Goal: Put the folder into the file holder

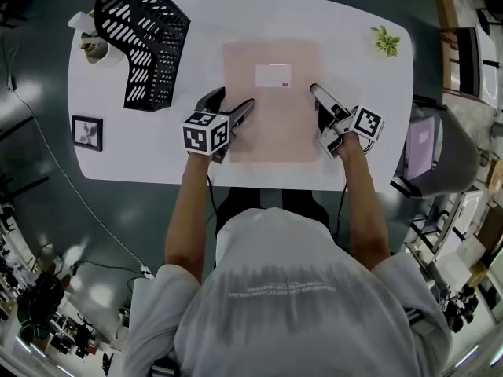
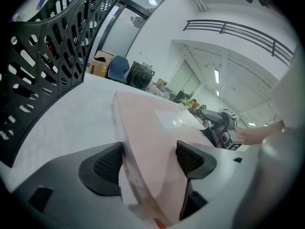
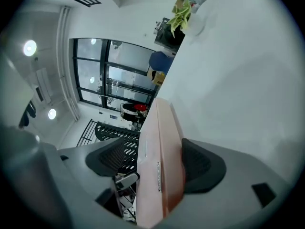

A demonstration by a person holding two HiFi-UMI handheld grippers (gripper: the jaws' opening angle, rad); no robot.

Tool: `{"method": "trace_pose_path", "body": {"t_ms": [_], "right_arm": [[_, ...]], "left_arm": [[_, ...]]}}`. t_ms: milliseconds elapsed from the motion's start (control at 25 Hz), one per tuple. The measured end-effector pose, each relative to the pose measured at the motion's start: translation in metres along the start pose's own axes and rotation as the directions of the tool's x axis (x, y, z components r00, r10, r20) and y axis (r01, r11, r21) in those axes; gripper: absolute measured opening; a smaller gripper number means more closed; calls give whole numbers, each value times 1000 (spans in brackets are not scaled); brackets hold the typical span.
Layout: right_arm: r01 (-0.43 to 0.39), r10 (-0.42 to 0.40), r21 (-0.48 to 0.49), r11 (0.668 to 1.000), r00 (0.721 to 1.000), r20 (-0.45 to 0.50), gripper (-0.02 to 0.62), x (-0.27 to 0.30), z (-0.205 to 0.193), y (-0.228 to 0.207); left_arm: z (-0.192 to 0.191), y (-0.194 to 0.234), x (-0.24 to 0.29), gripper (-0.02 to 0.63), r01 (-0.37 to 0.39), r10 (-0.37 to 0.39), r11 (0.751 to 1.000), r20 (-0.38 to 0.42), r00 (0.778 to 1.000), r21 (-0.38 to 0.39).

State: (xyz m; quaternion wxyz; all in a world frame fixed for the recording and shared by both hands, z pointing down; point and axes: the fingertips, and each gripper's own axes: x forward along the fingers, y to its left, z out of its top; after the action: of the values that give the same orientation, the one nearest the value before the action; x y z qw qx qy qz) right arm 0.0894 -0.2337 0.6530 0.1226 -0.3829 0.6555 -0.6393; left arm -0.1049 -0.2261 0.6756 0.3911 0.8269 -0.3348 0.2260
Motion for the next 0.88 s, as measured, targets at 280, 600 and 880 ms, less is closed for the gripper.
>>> {"method": "trace_pose_path", "body": {"t_ms": [280,600,880], "right_arm": [[-32,31,99,995,999,19,382,1,-1,-4],[-92,95,29,995,989,-116,374,4,-18,3],[-113,105,-22,993,967,-231,328,6,-32,6]], "left_arm": [[2,3,-1,365,-11,11,1000,23,1000,-5],[0,-3,-3,367,30,-30,999,8,1000,14],[2,-2,-6,367,47,-47,999,20,999,6]]}}
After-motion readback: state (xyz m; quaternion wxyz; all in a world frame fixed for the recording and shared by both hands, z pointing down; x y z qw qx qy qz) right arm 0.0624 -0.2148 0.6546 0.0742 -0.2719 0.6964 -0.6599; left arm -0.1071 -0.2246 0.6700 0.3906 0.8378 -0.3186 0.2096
